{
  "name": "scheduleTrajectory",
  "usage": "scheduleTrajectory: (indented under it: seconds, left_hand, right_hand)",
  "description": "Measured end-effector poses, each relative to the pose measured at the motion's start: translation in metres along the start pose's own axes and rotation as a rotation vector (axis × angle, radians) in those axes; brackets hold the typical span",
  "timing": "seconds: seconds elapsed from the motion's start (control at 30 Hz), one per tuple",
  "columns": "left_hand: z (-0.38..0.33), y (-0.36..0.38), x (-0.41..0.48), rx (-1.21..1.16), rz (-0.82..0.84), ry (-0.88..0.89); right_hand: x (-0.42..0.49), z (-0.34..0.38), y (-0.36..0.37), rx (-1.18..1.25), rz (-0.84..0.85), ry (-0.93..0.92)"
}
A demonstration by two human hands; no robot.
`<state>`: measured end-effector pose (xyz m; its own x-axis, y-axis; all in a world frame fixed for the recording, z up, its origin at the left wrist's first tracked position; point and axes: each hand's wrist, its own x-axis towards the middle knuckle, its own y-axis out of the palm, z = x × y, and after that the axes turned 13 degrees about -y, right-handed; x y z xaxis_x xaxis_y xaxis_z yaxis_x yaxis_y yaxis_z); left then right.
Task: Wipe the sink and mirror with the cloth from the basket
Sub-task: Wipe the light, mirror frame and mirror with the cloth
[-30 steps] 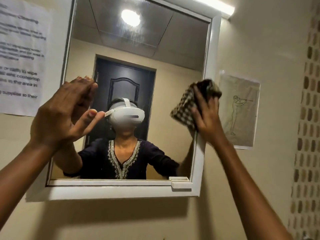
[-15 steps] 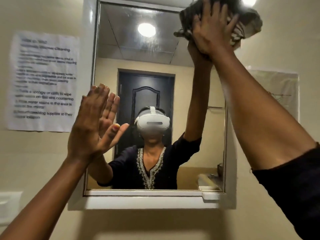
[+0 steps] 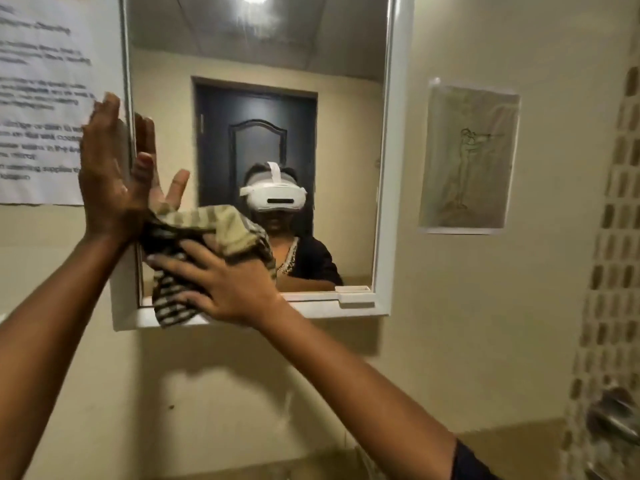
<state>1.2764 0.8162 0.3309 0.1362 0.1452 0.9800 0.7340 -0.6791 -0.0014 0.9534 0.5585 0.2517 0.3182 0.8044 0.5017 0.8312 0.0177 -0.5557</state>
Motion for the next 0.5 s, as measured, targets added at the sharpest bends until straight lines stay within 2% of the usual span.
scheduleTrajectory:
  seconds: [0.03, 0.07, 0.13, 0.17, 0.2, 0.23, 0.27, 0.5]
  left_hand:
    - [0.011, -0.01, 0.004, -0.042, 0.07, 0.001]
    - [-0.025, -0.043, -0.017, -0.112, 0.123, -0.018]
    - [-0.199, -0.151, -0.096, -0.213, 0.167, -0.095]
    - [-0.272, -0.181, -0.121, -0.238, 0.119, -0.176]
    - [-0.299, -0.189, -0.139, -0.278, 0.081, -0.201]
    - [-0.309, -0.198, -0.157, -0.337, 0.126, -0.189]
    - [-0.31, -0.201, -0.177, -0.386, 0.165, -0.264]
    - [-0.342, -0.219, -0.317, -0.623, 0.689, -0.946]
  right_hand:
    - [-0.014, 0.011, 0.008, 0.015, -0.01, -0.008]
    - [-0.026, 0.018, 0.015, 0.04, -0.011, -0.023]
    - [-0.05, 0.022, 0.026, 0.044, -0.009, -0.074]
    - [-0.062, 0.018, 0.032, 0.026, -0.021, -0.108]
    - [-0.075, 0.012, 0.032, -0.003, -0.041, -0.129]
    - [-0.089, 0.007, 0.03, -0.044, -0.048, -0.135]
    - [-0.102, 0.002, 0.026, -0.081, -0.042, -0.123]
    - [-0.167, 0.027, -0.022, -0.087, 0.005, 0.163]
